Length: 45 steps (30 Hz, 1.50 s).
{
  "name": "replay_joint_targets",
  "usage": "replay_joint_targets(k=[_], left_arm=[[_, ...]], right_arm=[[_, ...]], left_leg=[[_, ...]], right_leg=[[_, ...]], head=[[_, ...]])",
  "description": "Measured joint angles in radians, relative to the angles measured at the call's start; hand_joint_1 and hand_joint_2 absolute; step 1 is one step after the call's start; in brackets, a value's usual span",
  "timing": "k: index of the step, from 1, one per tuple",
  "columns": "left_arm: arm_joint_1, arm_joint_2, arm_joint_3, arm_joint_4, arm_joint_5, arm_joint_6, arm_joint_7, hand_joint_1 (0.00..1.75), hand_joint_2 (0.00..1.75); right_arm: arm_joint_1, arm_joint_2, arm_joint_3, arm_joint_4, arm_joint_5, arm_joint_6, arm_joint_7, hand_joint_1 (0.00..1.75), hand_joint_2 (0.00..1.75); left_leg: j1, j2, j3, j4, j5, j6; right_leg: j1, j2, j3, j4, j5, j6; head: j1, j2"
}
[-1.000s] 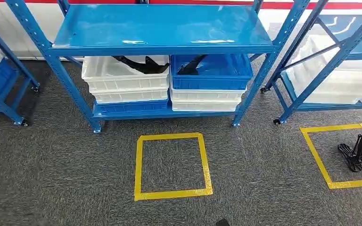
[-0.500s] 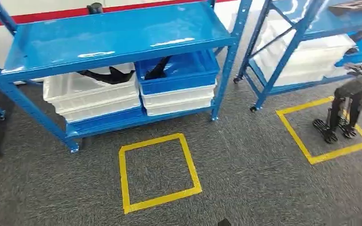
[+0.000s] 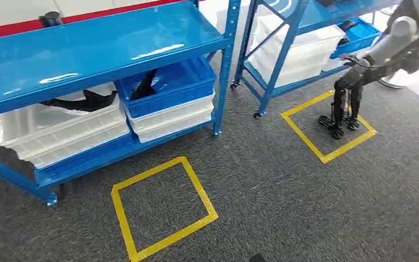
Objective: Take the parts from the cabinet and place them on the table.
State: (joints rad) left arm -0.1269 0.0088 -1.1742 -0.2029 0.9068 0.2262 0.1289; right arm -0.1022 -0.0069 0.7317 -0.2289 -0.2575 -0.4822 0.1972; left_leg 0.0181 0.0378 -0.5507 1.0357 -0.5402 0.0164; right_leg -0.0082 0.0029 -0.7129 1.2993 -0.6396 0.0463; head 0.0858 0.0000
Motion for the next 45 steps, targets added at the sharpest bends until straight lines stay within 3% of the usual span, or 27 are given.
replay_joint_targets(k=[1,2,4,5,6,7,8,9,10,16,22,23,30,34,38,40,41,42,44,45], left_arm=[[0.0,0.001,0.0,0.0,0.0,0.0,0.0,0.0,0.0],[-0.002,0.001,0.0,0.0,0.0,0.0,0.0,0.0,0.0],[-0.006,0.001,0.0,0.0,-0.001,0.0,0.0,0.0,0.0],[-0.009,-0.001,0.0,0.0,-0.002,0.0,0.0,0.0,0.0],[-0.012,-0.005,0.0,-0.001,-0.003,0.0,0.0,0.0,0.0],[-0.016,-0.004,0.0,0.0,-0.003,0.002,0.0,0.0,0.0],[-0.017,-0.005,0.0,0.0,-0.004,0.005,0.004,0.0,0.0],[-0.017,-0.005,0.0,0.0,-0.006,0.01,0.018,0.0,0.0],[-0.017,-0.006,0.0,0.0,-0.007,0.014,0.032,0.0,1.75],[-0.016,-0.004,0.0,0.0,-0.015,0.02,0.058,0.0,1.75],[-0.014,-0.004,0.0,0.0,-0.022,0.026,0.061,0.0,1.75],[-0.014,-0.004,0.0,0.0,-0.023,0.029,0.064,0.0,1.75],[-0.014,-0.004,-0.001,0.0,-0.028,0.04,0.076,0.0,1.75],[-0.014,-0.003,-0.001,0.0,-0.028,0.04,0.078,0.0,1.75],[-0.014,-0.002,-0.001,0.0,-0.028,0.04,0.082,0.0,1.75],[-0.015,-0.002,0.0,0.0,-0.027,0.04,0.082,0.0,1.75],[-0.017,-0.001,0.0,0.0,-0.028,0.04,0.082,0.0,1.75],[-0.019,-0.001,0.0,0.0,-0.028,0.04,0.082,0.0,1.75],[-0.019,-0.003,0.0,0.0,-0.027,0.04,0.082,0.0,1.75],[-0.018,-0.003,0.0,0.0,-0.027,0.04,0.082,0.0,1.75]], right_arm=[[0.003,0.0,0.0,0.0,0.0,0.0,0.0,0.0,0.0],[0.007,0.0,0.0,0.0,0.0,0.0,0.0,0.0,0.0],[0.012,0.0,0.0,0.0,0.0,-0.003,0.0,0.0,0.0],[0.013,0.0,0.0,0.0,0.002,-0.009,0.0,0.0,0.0],[0.012,-0.004,0.0,0.001,0.003,-0.013,0.0,0.0,0.0],[0.015,-0.002,0.0,0.001,0.005,-0.016,0.0,0.0,0.0],[0.015,-0.002,0.0,0.001,0.006,-0.017,0.0,0.0,0.0],[0.017,-0.002,0.0,0.001,0.006,-0.018,0.001,0.0,1.75],[0.019,-0.003,0.0,0.002,0.006,-0.018,0.002,0.0,1.75],[0.009,-0.003,0.0,0.002,0.004,0.014,0.005,0.0,1.75],[0.008,-0.003,0.0,0.002,-0.007,0.029,0.005,0.0,1.75],[0.008,-0.003,0.0,0.002,-0.013,0.033,0.005,0.0,0.0],[0.007,-0.002,0.0,0.002,-0.043,0.056,-0.021,0.0,0.0],[0.005,-0.001,0.001,0.002,-0.028,0.068,-0.03,0.0,0.0],[0.003,0.002,0.002,0.002,-0.018,0.068,-0.03,0.0,0.0],[-0.001,0.003,0.002,0.0,-0.016,0.066,-0.031,0.0,0.0],[-0.001,0.003,0.003,0.0,-0.014,0.064,-0.032,0.0,0.0],[-0.001,0.003,0.003,0.0,-0.014,0.063,-0.032,0.0,0.0],[0.003,0.003,0.009,0.001,-0.014,0.063,-0.032,0.0,0.0],[0.004,0.003,0.01,0.001,-0.014,0.063,-0.032,0.0,0.0]], left_leg=[[-0.002,0.017,0.003,0.0,-0.003,0.0],[-0.004,0.03,0.006,0.0,-0.006,0.0],[-0.01,0.039,0.015,0.0,-0.011,-0.002],[-0.011,0.044,0.018,-0.001,-0.013,-0.005],[-0.014,0.047,0.014,-0.002,-0.015,-0.009],[-0.01,0.045,0.01,-0.001,-0.012,-0.014],[-0.015,0.038,0.009,0.004,-0.018,-0.002],[-0.013,0.033,0.009,0.004,-0.015,-0.004],[-0.013,0.026,0.01,0.002,-0.014,-0.005],[-0.013,0.001,0.01,-0.007,-0.007,-0.017],[-0.012,-0.001,0.011,-0.01,-0.004,-0.021],[-0.012,0.0,0.011,-0.01,-0.004,-0.021],[-0.015,0.002,0.012,-0.009,-0.005,-0.021],[-0.021,0.004,0.011,-0.007,-0.007,-0.014],[-0.029,0.005,0.008,-0.008,-0.005,-0.002],[-0.019,0.002,0.018,-0.028,0.008,0.012],[-0.018,-0.003,0.021,-0.032,0.01,0.015],[-0.018,-0.008,0.021,-0.032,0.012,0.018],[-0.018,-0.022,0.022,-0.032,0.012,0.019],[-0.019,-0.032,0.023,-0.031,0.012,0.019]], right_leg=[[-0.001,-0.003,-0.007,0.017,0.006,-0.002],[0.0,-0.004,0.006,-0.007,0.034,-0.006],[0.005,-0.008,0.082,-0.157,0.121,-0.024],[0.013,-0.011,0.124,-0.243,0.155,-0.041],[0.017,-0.017,0.141,-0.263,0.135,-0.054],[0.02,-0.02,0.142,-0.282,0.136,-0.055],[0.018,-0.021,0.143,-0.289,0.145,-0.024],[0.017,-0.025,0.145,-0.288,0.141,-0.01],[0.018,-0.03,0.147,-0.287,0.138,-0.019],[0.018,-0.051,0.147,-0.288,0.133,-0.026],[0.018,-0.052,0.148,-0.287,0.133,-0.027],[0.018,-0.052,0.149,-0.287,0.133,-0.027],[0.015,-0.052,0.15,-0.288,0.134,-0.027],[0.009,-0.052,0.15,-0.29,0.138,-0.021],[0.002,-0.054,0.151,-0.294,0.143,-0.012],[0.001,-0.054,0.153,-0.294,0.136,-0.003],[-0.001,-0.034,0.147,-0.272,0.119,0.001],[-0.001,-0.02,0.122,-0.213,0.082,0.002],[-0.003,-0.011,0.049,-0.054,0.011,0.007],[-0.003,-0.01,0.022,0.001,-0.001,0.008]], head=[[0.002,0.0],[0.005,0.0],[0.014,0.0],[0.013,0.0],[0.001,0.0],[0.0,0.0],[0.006,0.0],[0.003,0.0],[-0.001,0.0],[-0.008,0.0],[-0.01,0.0],[-0.009,0.0],[-0.011,0.0],[-0.016,0.0],[-0.018,0.0],[-0.021,0.0],[-0.017,0.0],[-0.014,0.0],[-0.005,0.0],[-0.002,0.0]])
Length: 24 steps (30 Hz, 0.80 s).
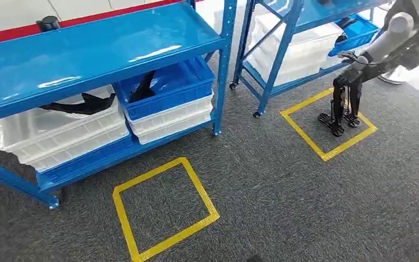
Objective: Take the parts from the cabinet and place them on the table.
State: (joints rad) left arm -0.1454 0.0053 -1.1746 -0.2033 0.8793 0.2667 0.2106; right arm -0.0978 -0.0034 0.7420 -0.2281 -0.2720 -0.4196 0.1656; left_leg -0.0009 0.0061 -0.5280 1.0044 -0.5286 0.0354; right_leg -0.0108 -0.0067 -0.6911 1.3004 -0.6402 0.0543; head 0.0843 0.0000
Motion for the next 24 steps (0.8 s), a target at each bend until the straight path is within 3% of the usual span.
replay_joint_targets(k=[1,2,4,5,6,7,9,10,11,12,14,15,16,17,19,20,21,22,24], left_arm=[[0.0,0.0,0.0,0.0,0.0,0.0,0.0,0.0,1.75],[0.0,0.0,0.0,0.0,0.0,0.0,0.0,0.0,1.75],[0.0,-0.001,0.0,0.0,0.0,0.0,0.0,0.0,1.75],[0.0,-0.003,0.0,0.0,0.0,0.0,0.0,0.0,1.75],[-0.003,-0.004,0.0,0.0,0.0,0.0,0.0,0.0,1.75],[-0.004,-0.004,0.0,0.0,0.001,0.0,0.0,0.0,0.0],[0.0,-0.005,0.0,0.0,0.002,0.0,0.003,0.0,0.0],[0.001,-0.004,0.0,0.0,0.002,0.0,0.004,0.0,0.0],[0.004,-0.004,0.0,0.0,0.002,0.0,0.004,0.0,0.0],[0.004,-0.004,0.0,0.0,0.002,0.002,0.006,0.0,0.0],[0.002,-0.003,0.0,0.0,0.002,0.002,0.006,0.0,0.0],[0.003,-0.003,0.0,0.0,0.002,0.001,0.006,0.0,0.0],[0.004,-0.003,0.0,0.0,0.002,0.001,0.006,0.0,0.0],[0.005,-0.003,0.0,0.0,0.002,0.001,0.006,0.0,0.0],[0.006,-0.002,0.0,0.0,0.002,0.001,0.008,0.0,0.0],[0.007,-0.002,0.0,0.0,0.001,0.001,0.009,0.0,0.0],[0.003,-0.003,0.0,0.0,0.001,0.001,0.009,0.0,0.0],[0.002,-0.004,0.0,0.0,0.001,0.0,0.009,0.0,0.0],[0.003,-0.004,0.0,0.0,0.001,0.0,0.009,0.0,0.0]], right_arm=[[0.002,0.0,0.0,0.0,0.0,0.0,0.0,0.0,0.0],[0.002,0.0,0.0,0.0,0.0,0.0,0.0,0.0,0.0],[0.0,0.0,0.0,0.0,0.0,0.0,0.0,0.0,0.0],[0.0,-0.001,0.001,0.0,0.0,0.0,0.0,0.0,0.0],[0.0,-0.001,0.001,0.0,0.0,0.0,-0.001,0.0,0.0],[-0.001,-0.001,0.002,0.0,0.0,-0.001,-0.002,0.0,0.0],[0.002,-0.001,0.006,0.0,0.0,-0.001,-0.003,0.0,0.0],[0.002,0.0,0.007,-0.001,0.001,-0.001,-0.004,0.0,0.0],[-0.001,-0.001,0.007,-0.001,0.001,-0.001,-0.004,0.0,0.0],[-0.003,-0.002,0.007,-0.001,0.001,0.0,-0.004,0.0,0.0],[-0.003,-0.002,0.008,0.0,0.001,0.003,-0.004,0.0,0.0],[-0.003,-0.002,0.009,0.0,0.001,0.004,-0.004,0.0,0.0],[-0.001,-0.002,0.01,0.0,0.001,0.005,-0.004,0.0,0.0],[-0.001,-0.002,0.011,0.0,0.001,0.005,-0.003,0.0,0.0],[-0.003,-0.002,0.015,0.0,0.001,0.006,-0.003,0.0,0.0],[-0.004,-0.002,0.015,0.0,0.001,0.006,-0.003,0.0,0.0],[-0.005,-0.002,0.015,0.0,0.001,0.006,-0.003,0.0,0.0],[-0.005,-0.002,0.016,0.0,0.001,0.006,-0.003,0.0,0.0],[-0.004,-0.002,0.016,0.0,0.001,0.006,-0.002,0.0,0.0]], left_leg=[[0.0,-0.01,0.003,0.0,0.0,0.0],[0.0,-0.02,0.005,0.0,-0.001,-0.001],[0.001,-0.043,0.014,0.001,-0.005,-0.007],[0.003,-0.051,0.014,0.001,-0.007,-0.012],[0.0,-0.063,0.006,0.005,-0.009,-0.019],[0.003,-0.067,-0.002,0.006,-0.005,-0.027],[0.009,-0.082,-0.004,0.0,-0.001,-0.039],[0.006,-0.086,-0.006,0.001,-0.005,-0.046],[0.004,-0.035,-0.01,0.02,-0.019,-0.051],[0.006,-0.01,-0.035,0.067,-0.049,-0.055],[0.009,-0.006,-0.117,0.22,-0.116,-0.063],[0.01,-0.005,-0.153,0.281,-0.132,-0.066],[0.011,-0.005,-0.169,0.301,-0.124,-0.068],[0.013,-0.002,-0.161,0.274,-0.091,-0.07],[0.016,0.024,-0.092,0.126,0.005,-0.072],[0.016,0.071,-0.057,0.049,0.037,-0.072],[0.0,0.11,-0.05,0.03,0.016,-0.072],[0.005,0.095,-0.054,0.032,0.017,-0.048],[0.001,0.066,-0.06,0.032,0.017,-0.036]], right_leg=[[0.0,0.0,-0.002,0.003,0.016,-0.001],[0.0,0.0,0.014,-0.034,0.05,-0.003],[-0.001,0.017,0.088,-0.203,0.151,-0.011],[-0.005,0.058,0.116,-0.267,0.162,-0.017],[-0.007,0.075,0.124,-0.286,0.154,-0.02],[-0.004,0.066,0.127,-0.295,0.146,-0.025],[0.002,0.055,0.126,-0.296,0.145,-0.033],[-0.004,0.042,0.13,-0.308,0.15,-0.041],[-0.005,0.033,0.137,-0.316,0.153,-0.047],[-0.005,0.026,0.14,-0.32,0.152,-0.052],[-0.004,0.005,0.141,-0.319,0.148,-0.057],[-0.004,-0.007,0.142,-0.319,0.146,-0.058],[-0.005,-0.017,0.144,-0.318,0.143,-0.058],[-0.006,-0.027,0.147,-0.316,0.14,-0.055],[-0.008,-0.043,0.155,-0.31,0.13,-0.048],[-0.006,-0.048,0.159,-0.306,0.124,-0.04],[0.003,-0.054,0.159,-0.299,0.118,-0.031],[0.005,-0.063,0.159,-0.298,0.115,-0.027],[0.003,-0.091,0.168,-0.303,0.113,-0.023]], head=[[0.001,0.0],[0.003,0.0],[0.009,0.0],[0.012,0.0],[0.007,0.0],[0.008,0.0],[0.006,0.0],[0.006,0.0],[0.006,0.0],[-0.011,0.0],[-0.024,0.0],[-0.027,0.0],[-0.032,0.0],[-0.035,0.0],[-0.041,0.0],[-0.044,0.0],[-0.053,0.0],[-0.055,0.0],[-0.046,0.0]])
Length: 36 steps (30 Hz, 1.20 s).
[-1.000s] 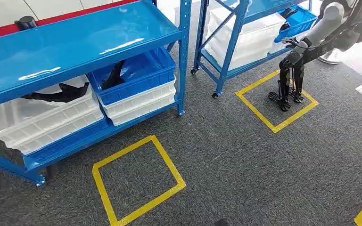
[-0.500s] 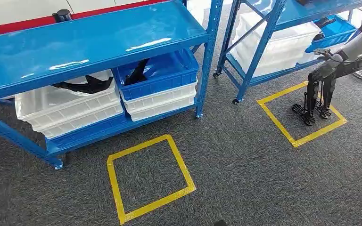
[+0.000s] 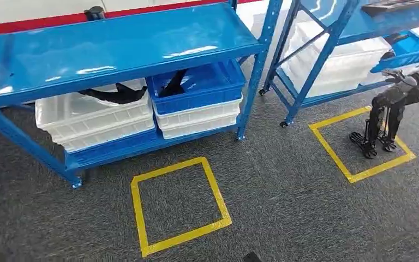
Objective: Take the parts from the cabinet and place them on the table.
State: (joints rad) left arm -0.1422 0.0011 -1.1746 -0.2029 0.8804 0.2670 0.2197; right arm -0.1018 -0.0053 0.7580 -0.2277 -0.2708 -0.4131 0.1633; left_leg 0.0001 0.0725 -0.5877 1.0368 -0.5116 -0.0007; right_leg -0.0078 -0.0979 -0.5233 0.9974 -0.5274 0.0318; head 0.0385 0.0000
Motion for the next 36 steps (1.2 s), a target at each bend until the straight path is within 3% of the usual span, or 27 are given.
replay_joint_targets(k=[1,2,3,4,6,7,8,10,11,12,14,15,16,17,23,24,25,32,36], left_arm=[[0.0,0.0,0.0,0.0,0.0,0.0,0.0,0.0,0.0],[0.001,0.0,0.0,0.0,0.0,0.001,0.0,0.0,0.0],[0.0,0.001,0.0,0.0,0.0,0.001,0.0,0.0,0.0],[-0.002,0.0,0.0,0.0,0.0,0.001,0.0,0.0,0.0],[-0.001,-0.002,0.0,0.0,0.0,0.0,0.0,0.0,0.0],[0.001,-0.002,0.0,0.0,0.0,0.0,0.0,0.0,0.0],[0.003,-0.001,0.0,0.0,0.0,0.0,0.0,0.0,0.0],[0.004,-0.001,0.0,0.0,0.0,0.0,0.002,0.0,0.0],[0.004,-0.002,0.0,0.0,0.0,0.0,0.003,0.0,0.0],[0.003,-0.006,0.0,0.0,0.0,0.0,0.004,0.0,0.0],[0.005,-0.006,0.0,0.0,0.0,0.001,0.007,0.0,0.0],[0.006,-0.006,0.0,0.0,0.0,0.0,0.009,0.0,0.0],[0.008,-0.006,0.0,0.0,0.0,0.0,0.01,0.0,0.0],[0.008,-0.006,0.0,0.0,0.0,0.0,0.01,0.0,0.0],[0.008,-0.003,0.0,0.0,-0.001,0.0,0.01,0.0,0.0],[0.008,-0.003,0.0,0.0,-0.001,0.0,0.011,0.0,1.75],[0.008,-0.003,0.0,0.0,-0.001,0.0,0.011,0.0,1.75],[0.008,-0.002,0.0,0.0,-0.012,-0.004,0.008,0.0,1.75],[0.026,-0.002,0.035,-0.002,-0.09,-0.033,-0.019,0.0,1.75]], right_arm=[[-0.001,0.0,0.0,0.0,0.0,0.0,0.0,0.0,0.0],[-0.003,0.0,0.0,0.0,0.0,0.0,0.0,0.0,0.0],[-0.003,0.0,0.0,0.0,0.0,0.0,0.0,0.0,0.0],[-0.001,0.0,0.0,0.0,0.0,0.0,0.0,0.0,0.0],[0.003,0.0,0.001,0.0,0.0,0.001,0.002,0.0,0.0],[0.004,0.0,0.001,0.0,0.0,0.001,0.002,0.0,0.0],[0.004,0.0,0.001,0.0,0.0,0.002,0.003,0.0,0.0],[0.001,0.0,0.004,0.0,0.0,0.002,0.004,0.0,0.0],[0.0,0.0,0.006,0.0,-0.001,0.002,0.004,0.0,0.0],[-0.002,-0.007,0.006,0.0,-0.005,0.002,0.004,0.0,0.0],[-0.007,-0.006,0.007,0.0,-0.017,0.001,0.006,0.0,0.0],[-0.008,-0.005,0.007,-0.001,-0.024,0.002,0.007,0.0,0.0],[-0.006,-0.004,0.007,0.0,-0.029,0.002,0.008,0.0,0.0],[-0.002,-0.005,0.008,0.0,-0.033,0.004,0.008,0.0,0.0],[-0.002,-0.005,0.008,0.0,-0.04,0.012,0.011,0.0,0.0],[-0.001,-0.003,0.008,0.0,-0.041,0.012,0.011,0.0,0.0],[-0.001,-0.003,0.008,0.0,-0.042,0.013,0.011,0.0,1.75],[0.003,-0.003,0.009,0.0,-0.042,0.027,0.015,0.0,1.75],[0.025,-0.003,-0.009,-0.002,-0.016,0.065,0.009,0.0,1.75]], left_leg=[[0.002,-0.015,0.0,-0.002,0.004,0.007],[0.006,-0.029,0.0,-0.003,0.006,0.013],[0.007,-0.043,0.0,-0.003,0.008,0.019],[0.006,-0.058,0.0,-0.003,0.009,0.024],[0.002,-0.087,0.0,-0.003,0.009,0.029],[-0.001,-0.102,0.001,-0.003,0.009,0.031],[-0.003,-0.116,0.004,-0.003,0.009,0.031],[-0.009,-0.143,0.01,-0.003,0.009,0.031],[-0.011,-0.146,0.013,-0.003,0.008,0.033],[-0.014,-0.151,0.012,-0.004,0.008,0.032],[-0.007,-0.156,0.003,-0.002,0.01,0.024],[-0.01,-0.151,0.004,0.001,0.001,0.034],[-0.009,-0.145,0.006,0.001,0.001,0.035],[-0.008,-0.141,0.008,0.0,0.001,0.034],[-0.007,-0.121,0.017,-0.008,-0.001,0.029],[-0.007,-0.12,0.017,-0.008,-0.001,0.029],[-0.006,-0.119,0.017,-0.008,-0.001,0.029],[-0.007,-0.118,0.017,-0.008,-0.001,0.028],[-0.008,-0.118,0.017,-0.008,-0.002,0.028]], right_leg=[[-0.002,-0.013,0.002,0.001,-0.005,0.007],[-0.006,0.016,0.001,0.012,-0.02,0.015],[-0.008,0.054,-0.015,0.053,-0.051,0.016],[-0.008,0.077,-0.05,0.134,-0.095,0.017],[-0.007,0.091,-0.125,0.288,-0.153,0.014],[-0.006,0.093,-0.145,0.319,-0.151,0.011],[-0.004,0.094,-0.143,0.305,-0.126,0.004],[0.004,0.111,-0.093,0.166,-0.025,-0.017],[0.01,0.126,-0.058,0.077,0.025,-0.032],[0.013,0.137,-0.044,0.046,0.015,-0.049],[0.018,0.135,-0.035,0.017,0.015,-0.047],[0.016,0.136,-0.033,0.008,0.015,-0.02],[0.015,0.138,-0.032,0.008,0.016,-0.01],[0.017,0.14,-0.031,0.008,0.015,-0.018],[0.018,0.156,-0.03,0.008,0.016,-0.023],[0.018,0.156,-0.03,0.009,0.016,-0.023],[0.018,0.157,-0.03,0.009,0.016,-0.025],[0.018,0.158,-0.029,0.008,0.015,-0.027],[0.017,0.158,-0.028,0.007,0.015,-0.027]], head=[[-0.002,0.0],[0.001,0.0],[0.006,0.0],[0.012,0.0],[0.024,0.0],[0.029,0.0],[0.034,0.0],[0.042,0.0],[0.046,0.0],[0.041,0.0],[0.048,0.0],[0.047,0.0],[0.044,0.0],[0.041,0.0],[0.025,0.0],[0.024,0.0],[0.024,0.0],[0.024,0.0],[0.024,0.0]])
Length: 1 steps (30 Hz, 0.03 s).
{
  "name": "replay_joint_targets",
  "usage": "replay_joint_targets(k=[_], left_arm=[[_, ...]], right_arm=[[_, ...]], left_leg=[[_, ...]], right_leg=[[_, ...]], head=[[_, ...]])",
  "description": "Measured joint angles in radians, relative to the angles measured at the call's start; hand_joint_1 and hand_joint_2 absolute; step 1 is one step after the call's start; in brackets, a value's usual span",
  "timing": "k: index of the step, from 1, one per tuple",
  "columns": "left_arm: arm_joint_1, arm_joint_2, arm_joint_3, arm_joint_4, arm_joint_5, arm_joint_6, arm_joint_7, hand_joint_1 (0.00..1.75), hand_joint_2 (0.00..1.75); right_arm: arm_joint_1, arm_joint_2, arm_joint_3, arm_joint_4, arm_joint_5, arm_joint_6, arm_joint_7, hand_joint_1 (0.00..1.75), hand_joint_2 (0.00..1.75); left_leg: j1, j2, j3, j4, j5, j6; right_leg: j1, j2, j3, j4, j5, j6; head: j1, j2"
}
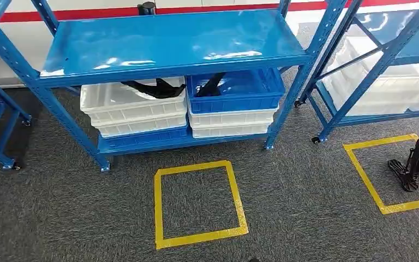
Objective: Take the parts from the cabinet and place them on the table.
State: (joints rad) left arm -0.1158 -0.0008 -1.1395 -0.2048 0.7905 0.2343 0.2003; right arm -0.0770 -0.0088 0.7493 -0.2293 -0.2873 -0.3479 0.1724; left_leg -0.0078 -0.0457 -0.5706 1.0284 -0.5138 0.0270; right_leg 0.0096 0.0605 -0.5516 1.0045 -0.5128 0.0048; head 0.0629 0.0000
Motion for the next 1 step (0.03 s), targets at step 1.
replay_joint_targets(k=[1], left_arm=[[0.006,0.0,0.013,-0.002,-0.02,-0.006,-0.005,0.0,1.75]], right_arm=[[0.007,0.0,-0.008,-0.001,0.007,0.008,-0.005,0.0,1.75]], left_leg=[[0.0,0.0,0.0,0.0,0.0,0.0]], right_leg=[[0.0,0.0,0.0,0.0,0.0,0.0]], head=[[0.0,0.0]])
